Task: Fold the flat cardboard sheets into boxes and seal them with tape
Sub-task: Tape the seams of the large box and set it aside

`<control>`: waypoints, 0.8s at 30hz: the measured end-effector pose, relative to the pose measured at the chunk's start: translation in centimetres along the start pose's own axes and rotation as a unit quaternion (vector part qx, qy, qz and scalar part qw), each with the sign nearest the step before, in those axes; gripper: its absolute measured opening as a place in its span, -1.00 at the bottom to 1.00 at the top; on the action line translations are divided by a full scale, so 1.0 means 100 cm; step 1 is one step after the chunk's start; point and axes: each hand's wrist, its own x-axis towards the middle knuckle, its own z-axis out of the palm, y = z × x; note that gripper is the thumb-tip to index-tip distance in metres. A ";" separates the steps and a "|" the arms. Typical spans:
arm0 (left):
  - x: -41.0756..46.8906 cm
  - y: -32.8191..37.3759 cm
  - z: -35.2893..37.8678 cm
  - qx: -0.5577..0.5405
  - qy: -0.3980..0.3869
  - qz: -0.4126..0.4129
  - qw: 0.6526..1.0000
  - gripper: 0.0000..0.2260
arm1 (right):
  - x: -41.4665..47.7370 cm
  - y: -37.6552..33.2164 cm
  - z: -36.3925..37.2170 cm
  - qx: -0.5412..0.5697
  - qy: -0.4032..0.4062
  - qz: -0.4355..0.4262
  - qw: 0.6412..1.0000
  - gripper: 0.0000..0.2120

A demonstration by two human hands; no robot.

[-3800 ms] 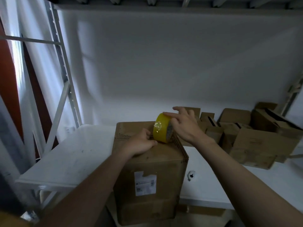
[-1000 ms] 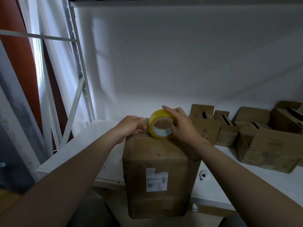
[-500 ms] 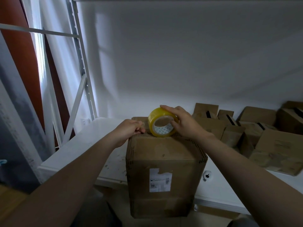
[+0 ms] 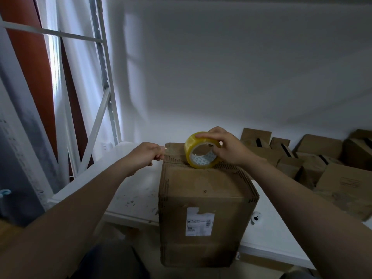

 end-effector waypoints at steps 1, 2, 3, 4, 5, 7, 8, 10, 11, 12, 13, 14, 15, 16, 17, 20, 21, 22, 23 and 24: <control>0.001 -0.002 -0.006 -0.006 0.005 -0.003 1.000 -0.68 | 0.003 -0.003 -0.003 -0.033 -0.017 -0.002 0.999 -0.36; 0.001 -0.004 -0.012 -0.013 0.009 -0.004 1.000 -0.69 | 0.007 -0.006 -0.006 -0.074 -0.034 -0.007 0.997 -0.35; 0.000 -0.006 -0.016 -0.017 0.009 -0.004 1.000 -0.69 | 0.010 -0.009 -0.007 -0.111 -0.047 -0.012 0.993 -0.34; 0.000 -0.009 -0.020 -0.019 0.007 -0.003 1.000 -0.69 | 0.012 -0.010 -0.006 -0.128 -0.049 -0.013 0.991 -0.31; -0.001 -0.011 -0.023 -0.022 0.005 -0.005 1.000 -0.69 | 0.013 -0.010 -0.003 -0.120 -0.042 -0.005 0.992 -0.29; -0.002 -0.018 -0.025 -0.024 0.005 -0.005 1.000 -0.69 | 0.007 -0.007 0.007 -0.053 0.002 0.021 0.998 -0.29; -0.002 -0.021 -0.025 -0.023 0.005 -0.007 1.000 -0.69 | 0.002 -0.005 0.012 -0.022 0.030 0.031 0.999 -0.32; 0.000 -0.028 -0.026 -0.023 0.006 -0.010 1.000 -0.69 | -0.007 -0.002 0.020 -0.007 0.060 0.051 0.997 -0.37; 0.001 -0.031 -0.026 -0.025 0.004 -0.009 1.000 -0.69 | -0.008 -0.002 0.022 -0.015 0.064 0.056 0.996 -0.37; 0.001 -0.033 -0.026 -0.029 0.001 -0.009 1.000 -0.69 | -0.007 -0.004 0.022 -0.028 0.058 0.055 0.996 -0.37; 0.001 -0.036 -0.028 -0.036 -0.001 -0.013 0.999 -0.70 | -0.005 -0.009 0.020 -0.048 0.044 0.052 0.996 -0.35; 0.001 -0.040 -0.030 -0.047 0.000 -0.019 0.999 -0.70 | -0.003 -0.014 0.017 -0.077 0.027 0.053 0.995 -0.33; 0.000 -0.045 -0.033 -0.057 0.002 -0.025 0.998 -0.70 | -0.002 -0.020 0.014 -0.120 0.009 0.054 0.991 -0.31; -0.001 -0.051 -0.036 -0.066 0.004 -0.029 0.997 -0.70 | -0.002 -0.026 0.011 -0.173 -0.005 0.055 0.983 -0.29; -0.002 -0.056 -0.039 -0.071 0.006 -0.032 0.997 -0.70 | -0.003 -0.032 0.009 -0.225 -0.015 0.054 0.973 -0.29; -0.006 -0.068 -0.043 -0.075 0.006 -0.028 0.997 -0.70 | -0.004 -0.050 0.015 -0.298 -0.015 0.058 0.953 -0.37; -0.007 -0.072 -0.042 -0.076 0.007 -0.029 0.997 -0.70 | -0.004 -0.055 0.019 -0.305 -0.010 0.059 0.950 -0.39; -0.008 -0.075 -0.041 -0.077 0.011 -0.031 0.996 -0.70 | -0.002 -0.060 0.023 -0.311 -0.004 0.063 0.948 -0.40; -0.007 -0.079 -0.040 -0.077 0.015 -0.034 0.996 -0.69 | 0.000 -0.064 0.026 -0.314 0.000 0.068 0.947 -0.42; -0.006 -0.083 -0.039 -0.079 0.020 -0.036 0.996 -0.69 | 0.002 -0.067 0.029 -0.315 0.002 0.073 0.946 -0.43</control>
